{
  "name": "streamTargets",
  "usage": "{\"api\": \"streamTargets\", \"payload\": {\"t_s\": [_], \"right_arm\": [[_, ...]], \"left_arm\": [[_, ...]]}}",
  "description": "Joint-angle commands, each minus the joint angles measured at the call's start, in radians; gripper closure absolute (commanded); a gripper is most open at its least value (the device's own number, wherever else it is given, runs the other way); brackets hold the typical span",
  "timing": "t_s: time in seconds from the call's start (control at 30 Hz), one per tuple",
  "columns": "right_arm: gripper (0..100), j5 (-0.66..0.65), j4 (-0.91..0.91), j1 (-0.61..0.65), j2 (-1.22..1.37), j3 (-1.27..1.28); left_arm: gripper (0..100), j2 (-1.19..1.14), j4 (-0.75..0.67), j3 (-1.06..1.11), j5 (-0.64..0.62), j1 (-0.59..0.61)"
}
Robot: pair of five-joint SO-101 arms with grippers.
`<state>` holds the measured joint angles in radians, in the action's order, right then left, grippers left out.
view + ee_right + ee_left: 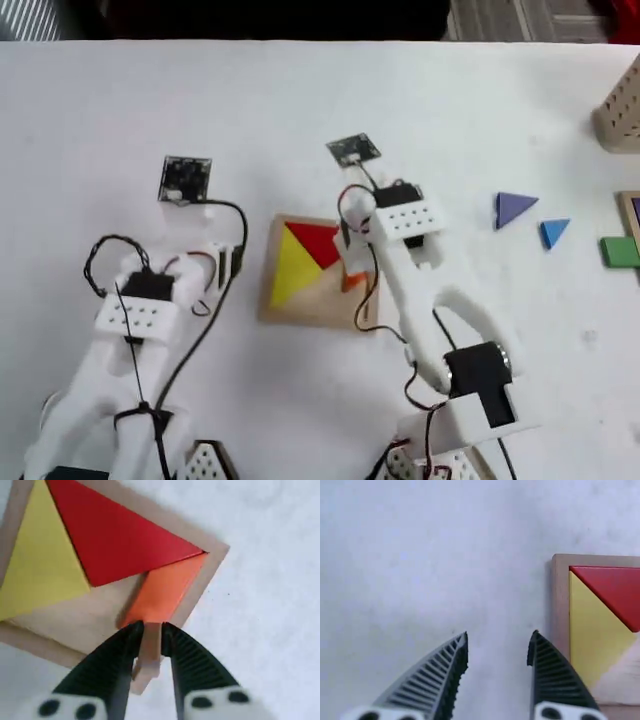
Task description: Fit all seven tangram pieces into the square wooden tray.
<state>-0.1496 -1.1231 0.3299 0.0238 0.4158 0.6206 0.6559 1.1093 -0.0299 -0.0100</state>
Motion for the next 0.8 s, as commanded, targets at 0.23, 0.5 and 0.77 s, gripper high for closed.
{"api": "streamTargets", "payload": {"t_s": [0.23, 0.5, 0.77], "right_arm": [[84.1, 0.008, 0.065, 0.008, -0.001, 0.014], [70.4, 0.002, 0.001, 0.07, -0.015, 0.005], [75.6, -0.032, -0.105, 0.058, -0.093, -0.04]], "left_arm": [[79, 0.025, -0.014, -0.057, -0.012, 0.008], [79, 0.025, -0.015, -0.057, -0.011, 0.008], [79, 0.025, -0.015, -0.055, -0.011, 0.008]]}}
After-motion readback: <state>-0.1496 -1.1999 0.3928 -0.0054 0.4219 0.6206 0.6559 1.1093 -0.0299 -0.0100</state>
